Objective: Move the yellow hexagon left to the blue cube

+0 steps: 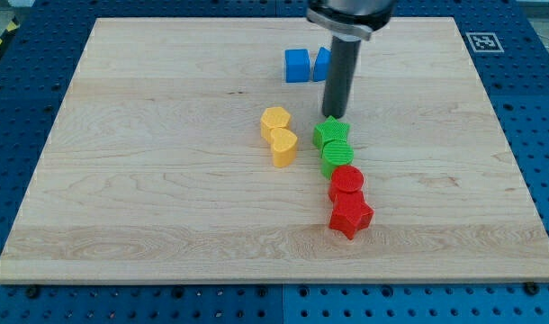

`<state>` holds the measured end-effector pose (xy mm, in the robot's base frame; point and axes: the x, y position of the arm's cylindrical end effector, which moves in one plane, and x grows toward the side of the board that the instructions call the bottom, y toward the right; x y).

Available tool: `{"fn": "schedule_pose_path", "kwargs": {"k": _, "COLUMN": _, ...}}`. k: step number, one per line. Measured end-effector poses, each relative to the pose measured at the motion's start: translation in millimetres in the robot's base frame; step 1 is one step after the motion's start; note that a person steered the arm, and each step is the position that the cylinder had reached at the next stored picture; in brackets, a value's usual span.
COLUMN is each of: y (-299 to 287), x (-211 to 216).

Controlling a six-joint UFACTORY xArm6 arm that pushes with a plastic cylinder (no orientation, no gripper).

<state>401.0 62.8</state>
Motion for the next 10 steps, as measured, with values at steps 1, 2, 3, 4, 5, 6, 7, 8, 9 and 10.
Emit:
{"fn": "schedule_pose_path", "kwargs": {"k": 1, "y": -39, "x": 0}}
{"fn": "schedule_pose_path", "kwargs": {"k": 2, "y": -88, "x": -2}}
{"fn": "schedule_pose_path", "kwargs": {"k": 3, "y": -129, "x": -2}}
{"fn": "schedule_pose_path", "kwargs": {"k": 4, "y": -155, "x": 7}}
{"fn": "schedule_pose_path", "kwargs": {"k": 5, "y": -155, "x": 41}}
{"fn": "schedule_pose_path", "kwargs": {"k": 6, "y": -140, "x": 92}}
{"fn": "schedule_pose_path", "kwargs": {"k": 7, "y": -100, "x": 126}}
{"fn": "schedule_pose_path", "kwargs": {"k": 8, "y": -55, "x": 134}}
{"fn": "schedule_pose_path", "kwargs": {"k": 9, "y": -54, "x": 126}}
{"fn": "schedule_pose_path", "kwargs": {"k": 10, "y": -58, "x": 107}}
